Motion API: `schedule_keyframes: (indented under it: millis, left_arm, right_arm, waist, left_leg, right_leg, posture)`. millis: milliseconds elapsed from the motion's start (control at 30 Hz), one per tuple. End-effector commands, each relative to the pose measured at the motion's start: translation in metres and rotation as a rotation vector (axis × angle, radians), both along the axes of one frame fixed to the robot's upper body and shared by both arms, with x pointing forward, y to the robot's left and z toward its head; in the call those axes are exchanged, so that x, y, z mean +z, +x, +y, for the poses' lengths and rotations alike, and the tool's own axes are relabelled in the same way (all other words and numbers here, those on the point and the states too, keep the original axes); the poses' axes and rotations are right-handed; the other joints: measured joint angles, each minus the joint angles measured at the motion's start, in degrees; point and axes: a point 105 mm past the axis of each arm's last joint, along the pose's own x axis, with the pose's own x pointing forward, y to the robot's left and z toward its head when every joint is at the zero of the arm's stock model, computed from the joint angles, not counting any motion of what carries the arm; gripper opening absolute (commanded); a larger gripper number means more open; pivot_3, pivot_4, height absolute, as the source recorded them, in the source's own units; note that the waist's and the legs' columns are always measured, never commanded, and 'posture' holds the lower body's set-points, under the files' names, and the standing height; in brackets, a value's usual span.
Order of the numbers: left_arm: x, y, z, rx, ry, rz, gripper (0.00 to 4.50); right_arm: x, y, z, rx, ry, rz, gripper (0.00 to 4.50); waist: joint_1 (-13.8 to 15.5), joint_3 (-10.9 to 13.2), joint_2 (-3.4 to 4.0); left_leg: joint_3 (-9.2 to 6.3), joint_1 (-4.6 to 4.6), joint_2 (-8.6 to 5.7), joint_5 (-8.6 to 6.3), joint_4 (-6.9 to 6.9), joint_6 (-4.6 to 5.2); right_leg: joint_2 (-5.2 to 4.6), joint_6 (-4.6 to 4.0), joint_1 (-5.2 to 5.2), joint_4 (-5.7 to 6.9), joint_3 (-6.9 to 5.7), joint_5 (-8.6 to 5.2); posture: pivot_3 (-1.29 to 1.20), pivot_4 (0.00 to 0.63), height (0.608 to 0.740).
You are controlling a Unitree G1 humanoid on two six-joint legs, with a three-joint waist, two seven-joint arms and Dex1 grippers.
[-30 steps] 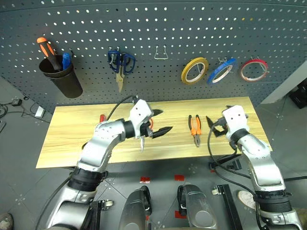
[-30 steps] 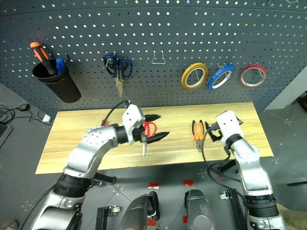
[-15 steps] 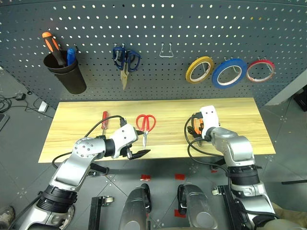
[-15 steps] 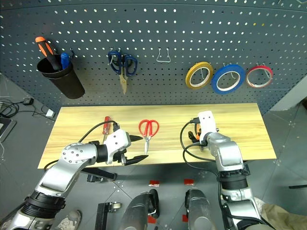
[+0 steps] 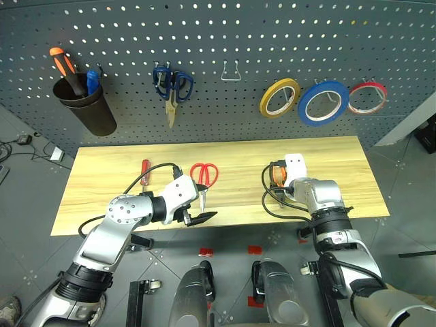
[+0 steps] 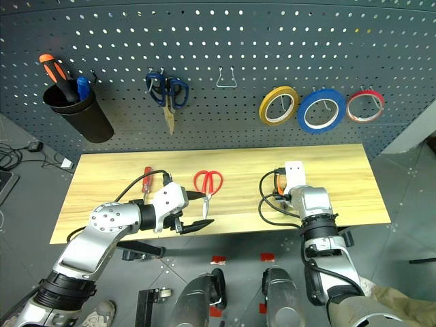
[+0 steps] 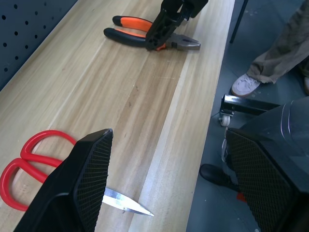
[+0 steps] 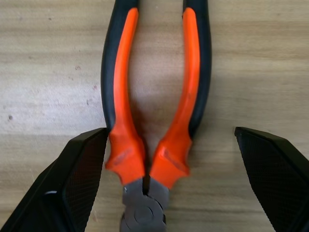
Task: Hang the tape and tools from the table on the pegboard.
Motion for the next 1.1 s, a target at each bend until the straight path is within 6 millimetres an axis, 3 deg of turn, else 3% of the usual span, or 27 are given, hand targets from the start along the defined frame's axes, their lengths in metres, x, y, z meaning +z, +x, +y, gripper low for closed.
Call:
schedule_keyframes:
  millis: [33, 133, 300, 467, 533, 733, 867, 1000, 1100]
  left_arm:
    - [0.008, 0.001, -0.005, -0.013, -0.023, -0.03, 3.91]
    - [0.012, 0.005, -0.004, 0.015, -0.066, -0.034, 3.91]
    - [0.022, 0.011, 0.002, 0.065, -0.165, -0.037, 3.91]
    - [0.033, 0.014, 0.011, 0.107, -0.242, -0.051, 3.91]
    - [0.037, 0.015, 0.016, 0.125, -0.258, -0.057, 3.91]
    - [0.06, 0.018, 0.028, 0.196, -0.33, -0.13, 3.91]
    - [0.072, 0.016, 0.031, 0.242, -0.383, -0.161, 3.91]
    - [0.081, 0.019, 0.038, 0.305, -0.437, -0.171, 3.91]
    - [0.093, 0.026, 0.045, 0.364, -0.472, -0.202, 3.91]
  right_arm:
    - [0.0, 0.005, -0.001, -0.003, -0.02, -0.011, 4.49]
    - [-0.004, 0.007, -0.001, 0.009, -0.046, -0.009, 4.1]
    - [0.0, 0.01, 0.008, 0.052, -0.078, -0.055, 2.64]
    - [0.034, 0.013, 0.021, 0.105, -0.096, -0.218, 2.63]
    - [0.054, 0.007, 0.028, 0.135, -0.082, -0.298, 2.63]
    - [0.134, -0.037, 0.065, 0.2, 0.064, -0.636, 2.63]
    - [0.2, -0.065, 0.085, 0.224, 0.098, -0.942, 2.63]
    - [0.245, -0.068, 0.1, 0.271, 0.058, -1.176, 2.63]
    - [0.274, -0.053, 0.115, 0.29, 0.032, -1.311, 2.63]
  waist:
    - [-0.02, 0.0, 0.0]
    - [-0.03, 0.0, -0.01]
    - [-0.13, -0.01, -0.01]
    - [-0.34, 0.0, -0.02]
    - [-0.39, 0.0, -0.02]
    - [-0.7, -0.01, -0.03]
    - [-0.94, -0.08, -0.15]
    - [-1.36, -0.23, -0.4]
    - [-1.45, -0.48, -0.74]
  left_leg:
    - [0.05, 0.03, 0.0, 0.0, -0.01, 0.0]
    - [0.13, 0.07, 0.0, 0.0, -0.02, -0.01]
    - [0.24, 0.16, 0.05, -0.01, -0.03, 0.0]
    - [0.3, 0.15, 0.07, 0.09, -0.09, -0.19]
    - [0.41, 0.13, 0.07, 0.1, -0.13, -0.22]
    - [0.56, -0.18, 0.14, 0.07, -0.18, -0.3]
    - [0.53, -0.26, 0.15, 0.05, -0.15, -0.33]
    - [0.53, -0.28, 0.14, 0.05, -0.09, -0.33]
    - [0.51, -0.27, 0.14, 0.07, -0.06, -0.34]
  right_leg:
    - [0.0, 0.02, 0.0, 0.0, 0.05, -0.01]
    - [0.0, 0.05, 0.01, -0.01, 0.13, -0.03]
    - [0.02, 0.13, 0.02, -0.01, 0.24, -0.07]
    - [0.03, 0.12, -0.03, -0.01, 0.28, -0.06]
    - [0.02, 0.12, -0.12, -0.01, 0.38, -0.06]
    - [0.08, 0.12, -0.55, 0.02, 0.53, -0.06]
    - [0.11, 0.12, -0.6, 0.0, 0.52, -0.06]
    - [0.12, 0.13, -0.61, 0.01, 0.52, -0.06]
    - [0.15, 0.12, -0.6, 0.06, 0.5, -0.04]
  posture:
    - [-0.21, 0.331, 0.74]
    - [-0.22, 0.328, 0.74]
    - [-0.22, 0.317, 0.74]
    - [-0.22, 0.313, 0.74]
    - [-0.23, 0.305, 0.74]
    - [-0.22, 0.287, 0.74]
    - [-0.23, 0.26, 0.74]
    - [-0.24, 0.236, 0.74]
    - [-0.22, 0.208, 0.74]
